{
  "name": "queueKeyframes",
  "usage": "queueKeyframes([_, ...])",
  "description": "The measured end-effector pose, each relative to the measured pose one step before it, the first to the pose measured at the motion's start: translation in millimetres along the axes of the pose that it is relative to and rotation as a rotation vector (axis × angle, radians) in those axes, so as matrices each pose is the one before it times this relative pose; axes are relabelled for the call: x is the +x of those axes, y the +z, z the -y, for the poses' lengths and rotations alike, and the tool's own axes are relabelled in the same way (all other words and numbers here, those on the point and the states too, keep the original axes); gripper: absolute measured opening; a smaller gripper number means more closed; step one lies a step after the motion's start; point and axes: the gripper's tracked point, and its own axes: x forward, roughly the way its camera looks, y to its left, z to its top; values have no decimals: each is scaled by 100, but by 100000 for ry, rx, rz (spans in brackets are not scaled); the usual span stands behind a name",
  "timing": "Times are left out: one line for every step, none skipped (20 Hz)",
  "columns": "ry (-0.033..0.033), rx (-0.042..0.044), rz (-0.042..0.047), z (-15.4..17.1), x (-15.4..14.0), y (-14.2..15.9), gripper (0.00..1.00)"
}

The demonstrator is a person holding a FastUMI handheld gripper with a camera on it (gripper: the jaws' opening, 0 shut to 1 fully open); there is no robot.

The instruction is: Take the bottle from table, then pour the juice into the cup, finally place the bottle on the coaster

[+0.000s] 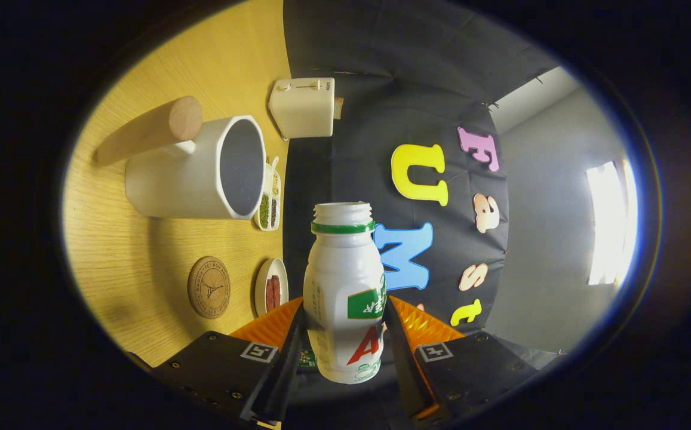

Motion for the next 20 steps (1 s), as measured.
queueKeyframes([-145,-300,90,5,44,-1,71])
queueKeyframes([-163,-497,210,51,32,25,71])
queueKeyframes([-276,-624,215,46,-6,121,71])
queueKeyframes([-145,-575,211,4,-40,61,71])
queueKeyframes([-187,-610,366,8,24,48,71])
queueKeyframes([-199,-555,152,41,-42,58,71])
queueKeyframes([-65,-455,195,1,22,32,71])
queueKeyframes([-50,-340,164,50,33,-1,71])
queueKeyframes([24,-282,86,60,60,26,71])
queueKeyframes([87,-327,167,0,-12,58,71])
queueKeyframes([35,-357,72,-36,74,-44,71])
queueKeyframes([27,-585,170,-22,-46,-7,71])
queueKeyframes([-107,-625,182,53,9,11,71])
queueKeyframes([-51,-615,251,-3,-31,23,71])
queueKeyframes([-63,-495,125,30,7,19,70])
queueKeyframes([-48,-421,187,-8,-9,-3,71])
queueKeyframes([-88,-391,96,70,12,32,71])
queueKeyframes([-108,-419,206,28,-22,47,71])
queueKeyframes([-59,-528,207,-4,26,40,71])
queueKeyframes([-50,-511,204,27,-48,29,71])
